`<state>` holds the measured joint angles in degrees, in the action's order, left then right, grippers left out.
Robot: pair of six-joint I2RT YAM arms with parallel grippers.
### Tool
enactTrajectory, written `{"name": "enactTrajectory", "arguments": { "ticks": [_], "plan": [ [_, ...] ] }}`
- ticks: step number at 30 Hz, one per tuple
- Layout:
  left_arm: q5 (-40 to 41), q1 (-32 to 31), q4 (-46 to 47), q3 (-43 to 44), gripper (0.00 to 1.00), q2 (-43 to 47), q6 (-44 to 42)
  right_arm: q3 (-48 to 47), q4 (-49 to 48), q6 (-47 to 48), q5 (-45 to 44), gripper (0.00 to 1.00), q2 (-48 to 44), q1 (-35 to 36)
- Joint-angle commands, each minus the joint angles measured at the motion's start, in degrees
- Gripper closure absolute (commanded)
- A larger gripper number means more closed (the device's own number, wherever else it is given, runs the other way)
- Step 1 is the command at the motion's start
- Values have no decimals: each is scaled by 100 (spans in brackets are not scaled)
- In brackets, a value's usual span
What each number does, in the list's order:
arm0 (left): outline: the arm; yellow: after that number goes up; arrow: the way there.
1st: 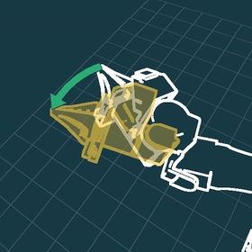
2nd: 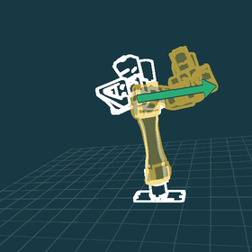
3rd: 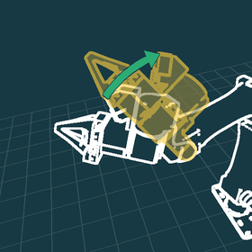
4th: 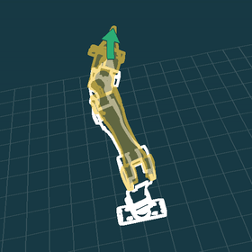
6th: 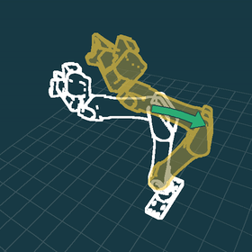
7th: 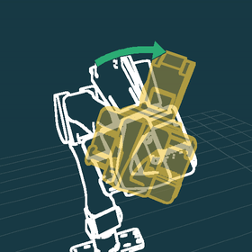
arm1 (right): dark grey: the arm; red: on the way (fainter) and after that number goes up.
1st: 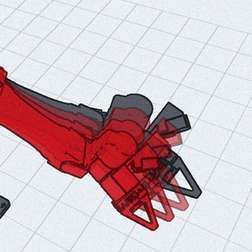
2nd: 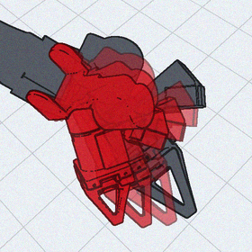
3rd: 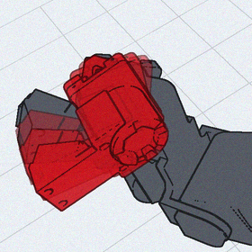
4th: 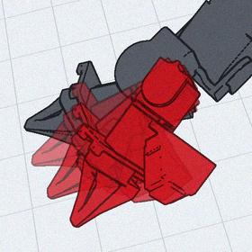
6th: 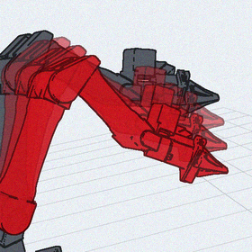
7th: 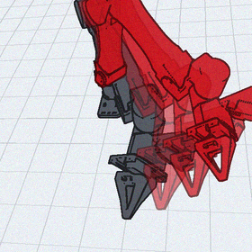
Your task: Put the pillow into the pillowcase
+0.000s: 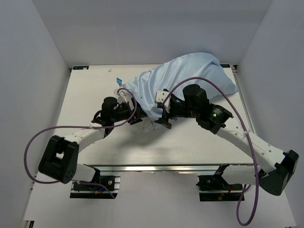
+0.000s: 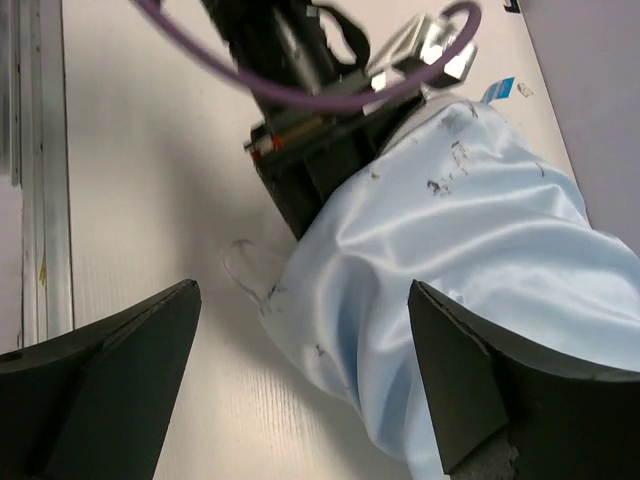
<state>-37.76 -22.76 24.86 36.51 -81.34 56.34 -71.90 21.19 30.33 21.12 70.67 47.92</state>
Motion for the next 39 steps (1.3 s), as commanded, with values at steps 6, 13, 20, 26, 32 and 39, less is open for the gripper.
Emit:
{"name": "enactTrajectory", "arguments": {
  "ticks": [6, 13, 20, 26, 32, 39],
  "plan": [
    [857, 334, -4320, 533, 2, 1566, -1221, 747, -739, 70, -521, 11, -221, 7],
    [1701, 439, -6377, 436, 2, 2613, -1099, 791, -1354, 184, -1470, 11, 192, 560],
    [2843, 448, -7311, 629, 2, 3694, -458, 931, -2100, 307, -2778, 11, 807, 1578],
    [3406, 448, -7733, 708, 2, 4529, -44, 214, -2358, -77, -4247, 11, 2229, 1844],
    [3697, 448, -8243, 849, 2, 5083, 140, -475, -2012, -265, -5327, 11, 3496, 1835],
    [3969, 448, -8524, 744, 2, 5760, 387, -8, -3077, 747, -6165, 11, 3875, 1519]
  ]
}}
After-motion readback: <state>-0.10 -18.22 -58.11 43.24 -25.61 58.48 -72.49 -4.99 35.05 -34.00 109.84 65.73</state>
